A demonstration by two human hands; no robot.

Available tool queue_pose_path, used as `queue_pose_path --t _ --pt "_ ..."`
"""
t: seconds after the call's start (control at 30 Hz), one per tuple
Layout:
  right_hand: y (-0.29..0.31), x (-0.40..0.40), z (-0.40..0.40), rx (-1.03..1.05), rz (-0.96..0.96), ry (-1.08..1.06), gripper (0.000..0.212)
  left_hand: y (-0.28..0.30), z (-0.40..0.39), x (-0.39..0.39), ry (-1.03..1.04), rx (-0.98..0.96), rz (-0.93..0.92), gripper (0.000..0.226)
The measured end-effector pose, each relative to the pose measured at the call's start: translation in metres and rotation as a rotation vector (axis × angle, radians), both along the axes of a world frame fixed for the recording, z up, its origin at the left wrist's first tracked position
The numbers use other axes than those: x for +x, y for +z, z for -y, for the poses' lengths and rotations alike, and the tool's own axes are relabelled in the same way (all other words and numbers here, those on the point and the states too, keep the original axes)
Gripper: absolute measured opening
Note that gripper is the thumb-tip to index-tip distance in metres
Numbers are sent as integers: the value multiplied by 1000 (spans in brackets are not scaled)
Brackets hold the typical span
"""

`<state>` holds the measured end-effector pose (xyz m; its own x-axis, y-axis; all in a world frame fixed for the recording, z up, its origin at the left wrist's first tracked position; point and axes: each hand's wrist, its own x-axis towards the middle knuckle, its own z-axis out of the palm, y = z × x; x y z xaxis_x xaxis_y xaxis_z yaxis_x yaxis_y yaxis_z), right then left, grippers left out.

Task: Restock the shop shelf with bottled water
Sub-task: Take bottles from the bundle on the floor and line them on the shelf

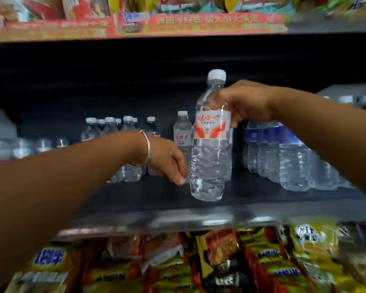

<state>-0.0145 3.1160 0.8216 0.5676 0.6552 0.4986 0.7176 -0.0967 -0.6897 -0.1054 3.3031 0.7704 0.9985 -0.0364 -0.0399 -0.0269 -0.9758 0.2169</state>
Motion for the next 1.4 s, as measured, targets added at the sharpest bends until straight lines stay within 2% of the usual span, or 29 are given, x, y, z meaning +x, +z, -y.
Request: queue_pose_path --t 0.13,0.3,0.57,0.7,0.73,0.9,1.1,1.23,1.4 --pt "3 25 -34 -47 24 -56 24 -13 -32 20 19 3 55 27" --pt "-8 51 -68 -173 14 -72 8 -33 -67 47 9 -13 59 30" --pt "-8 73 -95 -228 -6 -81 15 -45 -94 75 21 -54 129 29" --pt "-7 75 -105 -193 -19 -96 47 -47 -100 79 33 -43 114 30" --pt "-7 75 -109 -180 -13 -93 49 -47 -103 79 34 -45 112 30" --pt "-10 73 -134 -143 13 -96 47 -42 -121 79 57 -53 90 32" --pt "-5 66 -179 -204 60 -152 37 -37 -154 83 120 19 79 26" --pt "-7 68 -208 -192 37 -169 41 -35 -171 88 129 63 82 19" --pt "-12 83 -237 -147 -3 -207 42 -42 -184 99 101 43 97 21"
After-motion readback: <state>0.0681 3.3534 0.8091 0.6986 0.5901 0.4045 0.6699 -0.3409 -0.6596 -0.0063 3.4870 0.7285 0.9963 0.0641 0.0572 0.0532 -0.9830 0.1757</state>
